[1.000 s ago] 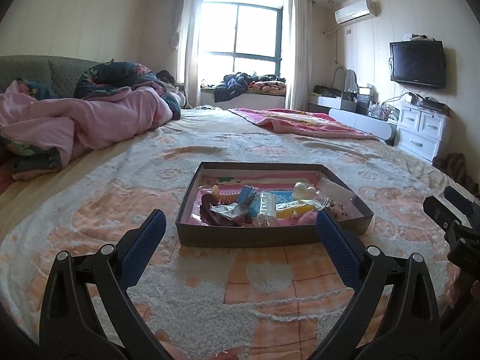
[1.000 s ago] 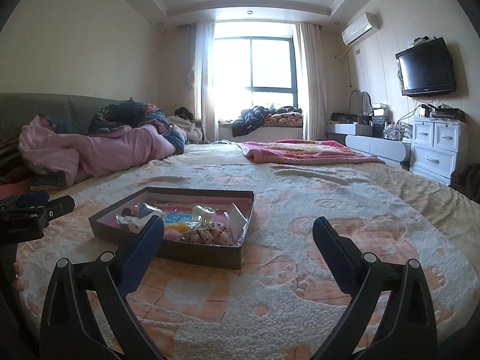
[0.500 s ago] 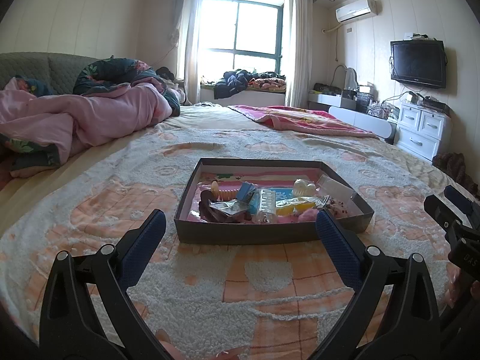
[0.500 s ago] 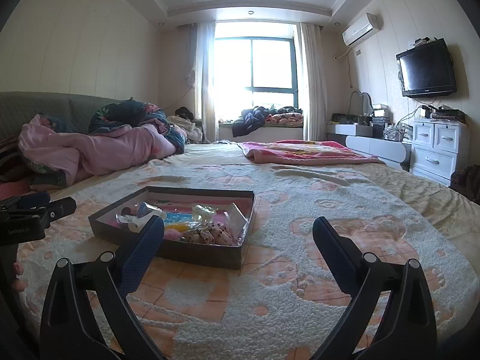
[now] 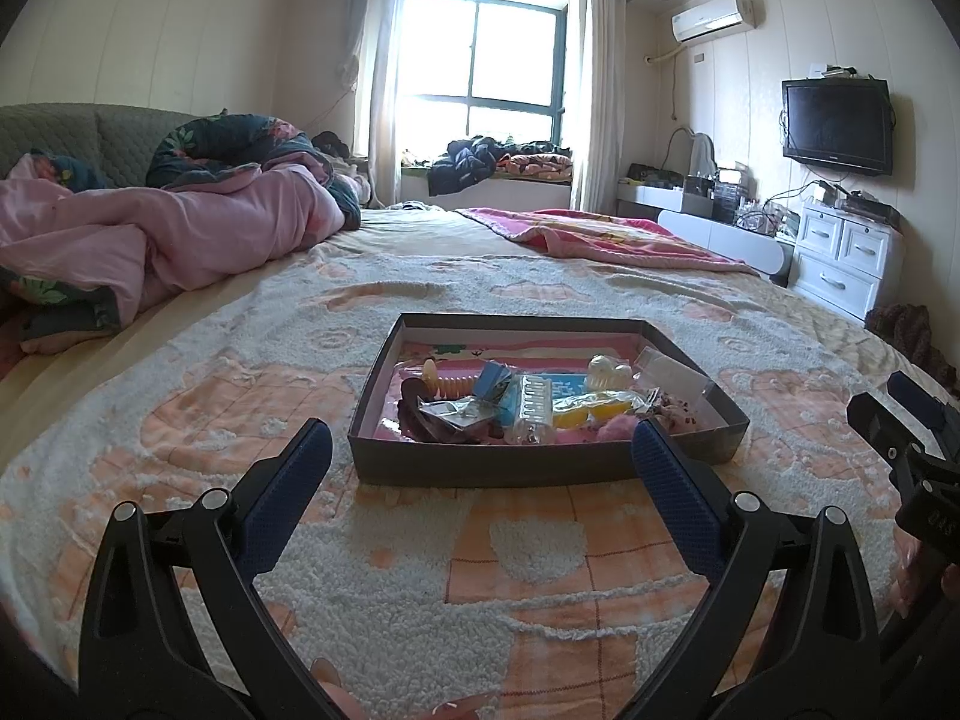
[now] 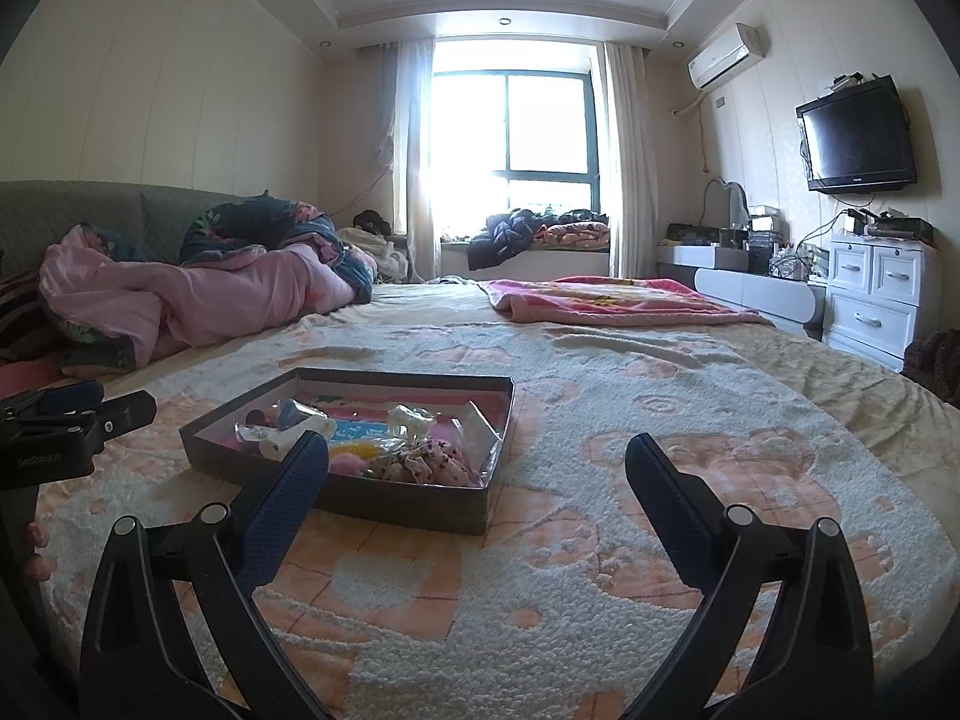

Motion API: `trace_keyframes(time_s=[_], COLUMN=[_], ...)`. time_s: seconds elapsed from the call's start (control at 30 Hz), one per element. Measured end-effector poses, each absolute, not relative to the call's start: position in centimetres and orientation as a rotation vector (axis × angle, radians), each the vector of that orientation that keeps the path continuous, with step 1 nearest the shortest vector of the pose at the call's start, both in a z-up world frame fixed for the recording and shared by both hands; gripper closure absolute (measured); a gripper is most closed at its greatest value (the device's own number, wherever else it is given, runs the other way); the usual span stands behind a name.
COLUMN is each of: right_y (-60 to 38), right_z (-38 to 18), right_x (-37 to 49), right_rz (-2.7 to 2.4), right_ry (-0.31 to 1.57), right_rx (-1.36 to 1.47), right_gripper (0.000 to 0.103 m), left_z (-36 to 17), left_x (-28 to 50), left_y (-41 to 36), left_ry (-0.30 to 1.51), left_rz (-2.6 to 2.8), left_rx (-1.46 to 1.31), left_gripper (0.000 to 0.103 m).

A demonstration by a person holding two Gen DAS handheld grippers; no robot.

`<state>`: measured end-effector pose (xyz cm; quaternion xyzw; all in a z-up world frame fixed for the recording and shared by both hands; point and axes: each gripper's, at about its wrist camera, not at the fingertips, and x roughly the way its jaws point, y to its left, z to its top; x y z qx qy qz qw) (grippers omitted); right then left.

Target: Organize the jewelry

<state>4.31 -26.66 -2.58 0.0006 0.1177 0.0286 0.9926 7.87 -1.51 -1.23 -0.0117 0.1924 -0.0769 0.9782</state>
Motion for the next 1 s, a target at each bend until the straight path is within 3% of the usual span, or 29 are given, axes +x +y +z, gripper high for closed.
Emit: trace_keyframes(time_s=[1.0], right_y=[-26.32], right_z=[-2.65], right_x=[4.4], right_rz=[0.059], right_ry=[0.235], right_rx=[-0.002], right_gripper=[0.006], left_z=[-1.23], left_x=[7.89], left_y=[-1.52], left_ry=[0.387], left_rz=[-0.155], left_rx=[-0.024], left_gripper=[0.011])
